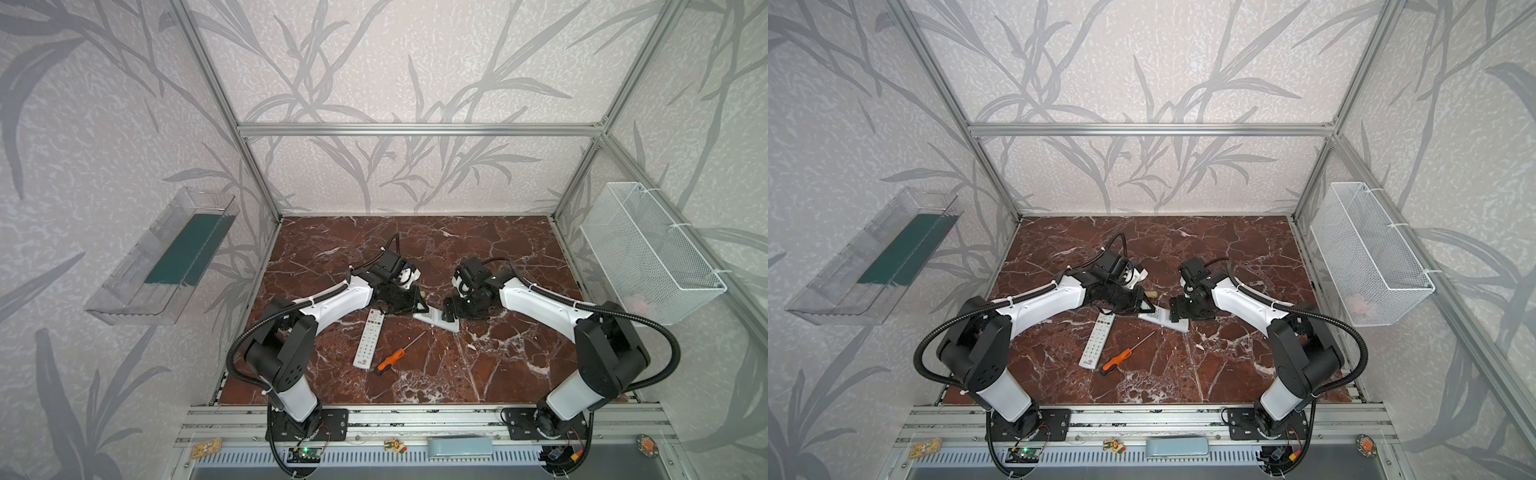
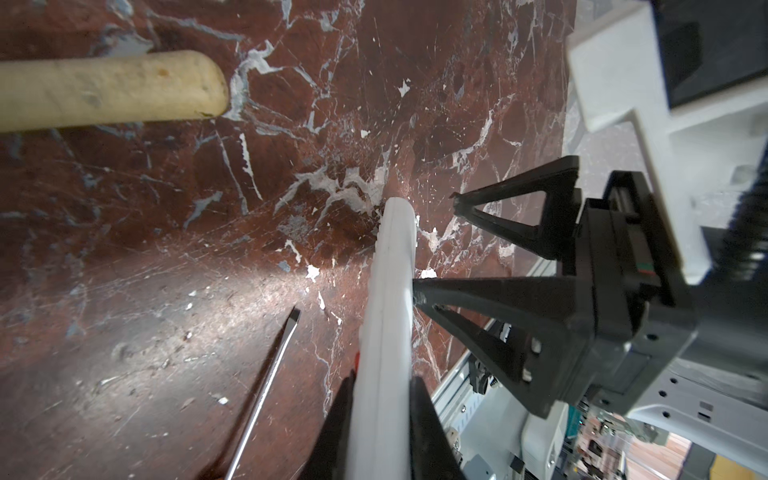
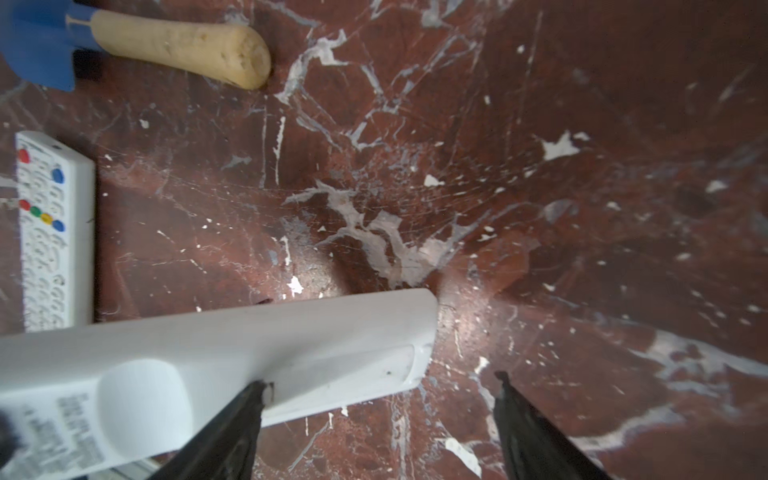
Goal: Unload the batteries from the remote control
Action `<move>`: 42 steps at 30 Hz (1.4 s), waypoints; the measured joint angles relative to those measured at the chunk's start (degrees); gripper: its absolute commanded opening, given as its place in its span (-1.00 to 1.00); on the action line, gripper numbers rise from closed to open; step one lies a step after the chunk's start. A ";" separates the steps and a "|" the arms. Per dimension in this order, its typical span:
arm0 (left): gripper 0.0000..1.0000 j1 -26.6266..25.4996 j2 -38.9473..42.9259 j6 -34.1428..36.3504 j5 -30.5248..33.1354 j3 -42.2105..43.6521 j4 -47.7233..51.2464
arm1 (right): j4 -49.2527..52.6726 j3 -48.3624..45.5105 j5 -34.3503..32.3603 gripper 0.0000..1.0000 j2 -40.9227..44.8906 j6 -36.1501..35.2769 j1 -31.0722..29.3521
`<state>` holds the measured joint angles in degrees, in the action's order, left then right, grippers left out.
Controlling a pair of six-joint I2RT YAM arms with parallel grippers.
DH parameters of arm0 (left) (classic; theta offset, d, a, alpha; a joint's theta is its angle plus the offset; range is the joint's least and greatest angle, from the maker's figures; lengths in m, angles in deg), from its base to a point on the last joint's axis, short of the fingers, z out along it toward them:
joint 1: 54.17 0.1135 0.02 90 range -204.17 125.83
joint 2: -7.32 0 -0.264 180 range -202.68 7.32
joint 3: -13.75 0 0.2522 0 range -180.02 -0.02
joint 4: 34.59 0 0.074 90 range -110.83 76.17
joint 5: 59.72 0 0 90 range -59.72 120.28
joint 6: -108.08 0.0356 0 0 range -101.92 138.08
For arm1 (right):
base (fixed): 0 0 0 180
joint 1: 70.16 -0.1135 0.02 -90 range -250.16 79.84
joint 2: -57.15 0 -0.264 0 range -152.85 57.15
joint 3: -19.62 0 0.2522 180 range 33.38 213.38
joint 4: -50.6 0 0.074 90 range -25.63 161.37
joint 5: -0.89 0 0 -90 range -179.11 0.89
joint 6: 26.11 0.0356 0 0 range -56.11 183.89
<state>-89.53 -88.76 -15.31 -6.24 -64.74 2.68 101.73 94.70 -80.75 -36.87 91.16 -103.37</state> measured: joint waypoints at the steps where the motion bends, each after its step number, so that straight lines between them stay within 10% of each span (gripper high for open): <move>1: -1.00 -0.70 0.28 -0.11 1.20 -0.42 0.63 | 0.92 0.42 -1.25 0.73 0.15 0.20 -0.44; 10: -1.00 -5.64 0.63 1.86 9.51 -5.75 6.36 | 3.85 -0.42 -7.37 0.76 4.66 1.40 -1.70; 33: -1.00 -5.38 0.63 5.27 11.80 -6.80 6.38 | 1.09 -10.97 13.38 0.89 19.85 -3.82 14.47; 42: -1.00 -4.57 0.55 5.16 10.16 -6.29 5.70 | -2.43 -11.02 17.84 0.53 14.95 -4.28 12.74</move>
<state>-94.10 -88.21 -10.15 3.93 -71.04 8.39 99.30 83.68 -62.91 -21.92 86.88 -90.63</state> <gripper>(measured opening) 0.180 0.797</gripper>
